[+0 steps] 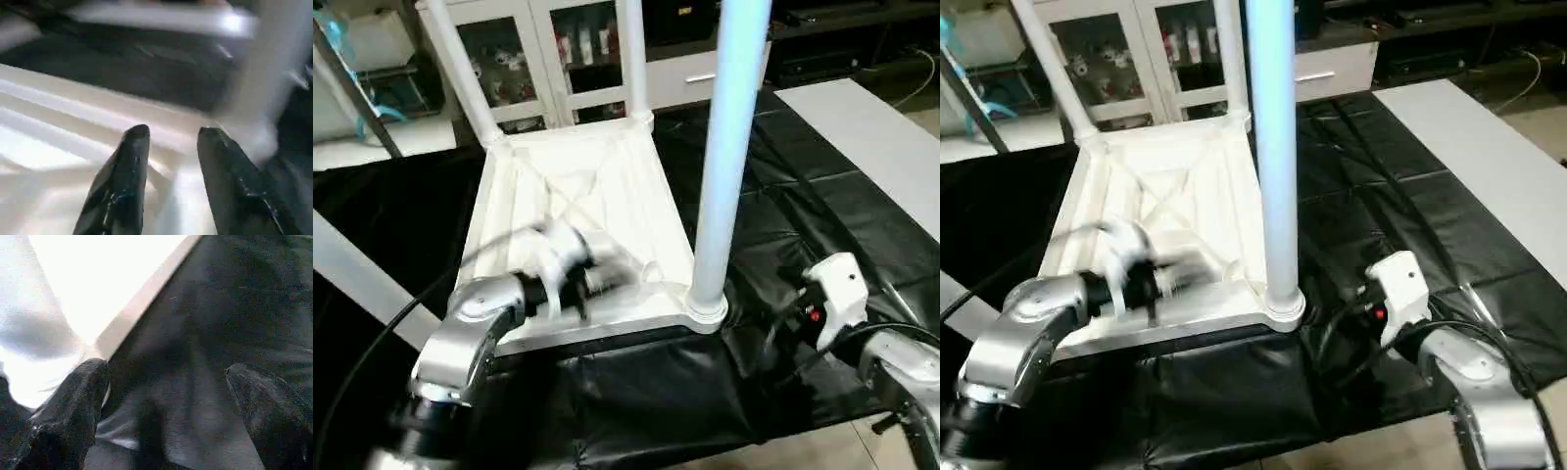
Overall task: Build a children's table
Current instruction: Rotate leg to tighten
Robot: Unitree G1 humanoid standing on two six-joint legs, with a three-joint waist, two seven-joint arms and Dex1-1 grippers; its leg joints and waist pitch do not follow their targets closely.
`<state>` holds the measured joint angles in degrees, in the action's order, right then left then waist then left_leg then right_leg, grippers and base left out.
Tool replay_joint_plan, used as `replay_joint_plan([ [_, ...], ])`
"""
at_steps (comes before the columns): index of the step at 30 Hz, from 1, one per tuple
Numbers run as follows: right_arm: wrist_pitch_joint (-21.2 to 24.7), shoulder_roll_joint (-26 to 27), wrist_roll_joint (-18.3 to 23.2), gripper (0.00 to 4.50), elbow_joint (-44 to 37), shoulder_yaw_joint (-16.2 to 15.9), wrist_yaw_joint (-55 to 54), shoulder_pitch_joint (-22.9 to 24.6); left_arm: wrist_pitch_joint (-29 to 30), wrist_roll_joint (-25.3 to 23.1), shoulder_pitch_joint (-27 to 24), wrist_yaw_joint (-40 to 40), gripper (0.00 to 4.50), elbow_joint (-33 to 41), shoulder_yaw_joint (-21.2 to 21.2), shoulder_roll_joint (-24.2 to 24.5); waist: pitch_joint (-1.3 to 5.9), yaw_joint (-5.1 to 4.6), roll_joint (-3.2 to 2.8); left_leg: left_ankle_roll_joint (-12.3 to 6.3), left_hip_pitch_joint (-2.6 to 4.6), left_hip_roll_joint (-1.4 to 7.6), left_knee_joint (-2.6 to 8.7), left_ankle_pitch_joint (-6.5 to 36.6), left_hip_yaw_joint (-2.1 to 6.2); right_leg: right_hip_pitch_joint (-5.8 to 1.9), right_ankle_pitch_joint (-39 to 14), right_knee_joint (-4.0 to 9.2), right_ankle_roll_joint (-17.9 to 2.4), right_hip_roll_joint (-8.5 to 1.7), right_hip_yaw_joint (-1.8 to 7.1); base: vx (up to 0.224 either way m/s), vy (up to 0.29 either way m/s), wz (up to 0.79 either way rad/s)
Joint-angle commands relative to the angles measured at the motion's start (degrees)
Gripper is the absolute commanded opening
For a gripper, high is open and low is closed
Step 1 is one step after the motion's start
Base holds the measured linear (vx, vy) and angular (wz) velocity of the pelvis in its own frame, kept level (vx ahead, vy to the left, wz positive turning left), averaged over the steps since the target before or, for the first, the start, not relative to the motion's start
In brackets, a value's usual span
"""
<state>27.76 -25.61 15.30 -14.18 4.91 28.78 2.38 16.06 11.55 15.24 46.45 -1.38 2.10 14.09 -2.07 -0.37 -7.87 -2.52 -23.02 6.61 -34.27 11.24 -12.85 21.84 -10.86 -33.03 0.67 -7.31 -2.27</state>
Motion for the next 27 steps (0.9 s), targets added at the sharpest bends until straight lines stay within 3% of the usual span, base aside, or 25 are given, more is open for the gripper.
replay_joint_plan([
  [1,-1.01,3.60,-0.66,4.19,-1.68,2.43,-5.99,0.25,-1.57,0.19,-3.03,-9.79,1.80,0.61,-4.56,-3.78,2.73,-0.88,1.43,2.38,1.95,5.96,5.75,24.55,4.12,-0.71,-17.18,4.11,-8.14,-1.94,1.28,0.000,0.000,0.00],
  [2,-1.01,3.60,-0.66,4.19,-1.68,2.43,-5.99,0.25,-1.57,0.19,-3.03,-9.79,1.80,0.61,-4.56,-3.78,2.64,-1.56,1.38,1.80,1.64,5.78,5.67,23.92,4.05,-0.74,-16.88,4.25,-7.95,-1.89,1.18,0.000,0.000,0.00],
  [3,-0.66,6.51,-0.14,4.19,-1.93,3.67,-9.42,-0.15,-2.89,-0.87,-4.98,-13.70,1.80,0.84,-4.67,-5.83,2.77,-1.64,2.42,1.32,1.60,5.82,5.58,23.48,4.11,-0.78,-17.38,4.44,-7.53,-1.86,1.17,0.000,0.000,0.00],
  [4,-0.57,7.63,0.08,4.19,-1.96,4.04,-10.64,-0.39,-3.19,-1.23,-5.63,-15.45,1.80,0.86,-4.82,-6.82,2.81,-1.75,2.08,0.25,1.35,5.74,5.45,21.67,4.12,-0.75,-17.27,4.27,-7.44,-2.13,1.33,0.000,0.000,0.00],
  [5,-0.42,8.96,0.19,4.19,-2.04,4.00,-11.92,-0.74,-3.42,-1.58,-6.27,-16.99,1.80,0.85,-4.81,-7.71,2.75,-2.06,2.78,-0.19,1.27,5.79,5.46,21.63,4.04,-0.70,-18.19,4.57,-7.12,-1.98,1.26,0.000,0.000,0.00],
  [6,-0.58,10.57,-0.27,4.19,-2.09,3.16,-13.53,-1.43,-4.22,-2.85,-6.79,-19.41,1.80,0.60,-4.41,-8.58,3.00,-2.30,2.76,-0.33,1.43,5.88,5.31,20.62,4.21,-0.57,-18.35,4.32,-6.58,-1.86,1.32,0.000,0.000,0.00],
  [7,-0.66,11.10,-0.52,4.19,-2.16,2.63,-13.96,-1.68,-4.62,-2.96,-6.74,-19.70,1.80,0.37,-4.50,-8.59,2.84,-2.52,3.13,-0.28,1.51,5.90,5.39,20.89,4.11,-0.37,-18.74,4.60,-6.43,-1.71,1.33,0.000,0.000,0.00],
  [8,-0.36,11.72,-0.28,4.19,-2.49,2.20,-14.15,-2.02,-4.48,-2.87,-6.65,-20.47,1.80,0.60,-4.84,-9.58,2.76,-2.93,3.99,0.12,1.39,5.93,5.56,21.71,4.18,-0.43,-19.36,4.63,-6.17,-1.52,1.26,0.000,0.000,0.00],
  [9,-0.36,11.72,-0.28,4.19,-2.49,2.20,-14.15,-2.02,-4.48,-2.87,-6.65,-20.47,1.80,0.60,-4.84,-9.58,2.78,-2.90,3.47,0.44,1.35,5.94,5.59,21.82,4.37,-0.56,-19.24,4.31,-6.16,-1.68,1.30,0.000,0.000,0.00],
  [11,0.31,12.06,0.03,4.19,-3.61,0.69,-13.42,-2.50,-4.59,-3.02,-6.24,-22.15,1.80,0.76,-5.08,-11.02,2.73,-3.20,4.60,1.08,1.57,6.01,5.60,22.50,4.20,-0.34,-18.97,4.47,-5.90,-1.48,1.41,0.000,0.000,0.00],
  [12,0.56,11.90,0.15,4.19,-4.01,0.30,-13.01,-2.51,-4.73,-3.19,-6.22,-22.60,1.80,0.87,-4.90,-11.32,2.71,-3.06,4.13,1.28,1.58,6.02,5.62,22.12,4.26,-0.45,-18.29,4.30,-5.91,-1.67,1.48,0.000,0.000,0.00],
  [13,0.80,11.83,0.07,4.19,-4.37,-0.13,-12.66,-2.45,-5.20,-3.41,-6.28,-23.29,1.80,0.86,-4.64,-11.65,2.70,-3.24,5.08,1.19,1.53,6.08,5.57,21.96,4.12,-0.35,-18.09,4.51,-5.81,-1.60,1.54,0.000,0.000,0.00],
  [16,1.37,11.06,-0.37,4.19,-4.93,-0.66,-11.84,-1.92,-5.29,-3.36,-7.25,-24.87,1.80,1.77,-4.17,-12.51,2.79,-3.04,4.59,2.45,1.72,6.13,5.79,21.49,4.24,-0.43,-13.53,4.14,-5.90,-1.36,1.56,0.000,0.000,0.00],
  [18,1.01,10.16,-1.17,4.19,-4.74,-1.22,-11.58,-1.64,-5.20,-3.37,-7.76,-25.51,1.80,2.29,-3.67,-12.54,2.95,-2.81,4.83,2.21,1.64,6.10,5.66,20.79,4.19,-0.75,-10.52,3.85,-6.60,-1.56,1.61,0.000,0.000,0.00],
  [24,1.41,9.66,-1.29,4.19,-5.25,-1.40,-12.11,-1.36,-3.72,-3.63,-8.67,-25.40,1.80,4.60,-2.86,-12.05,2.82,-1.91,5.07,0.75,1.57,6.06,5.46,20.38,4.06,-0.81,-11.80,4.09,-7.39,-1.81,1.66,0.000,0.000,0.00],
  [27,1.25,10.24,-1.34,4.19,-4.25,-1.95,-11.99,-1.77,-3.67,-4.28,-9.29,-25.59,1.80,5.10,-2.34,-11.32,2.70,-1.55,4.91,1.19,1.62,6.03,5.56,21.44,4.20,-0.70,-13.67,4.15,-7.05,-1.72,1.59,0.000,0.000,0.00],
])
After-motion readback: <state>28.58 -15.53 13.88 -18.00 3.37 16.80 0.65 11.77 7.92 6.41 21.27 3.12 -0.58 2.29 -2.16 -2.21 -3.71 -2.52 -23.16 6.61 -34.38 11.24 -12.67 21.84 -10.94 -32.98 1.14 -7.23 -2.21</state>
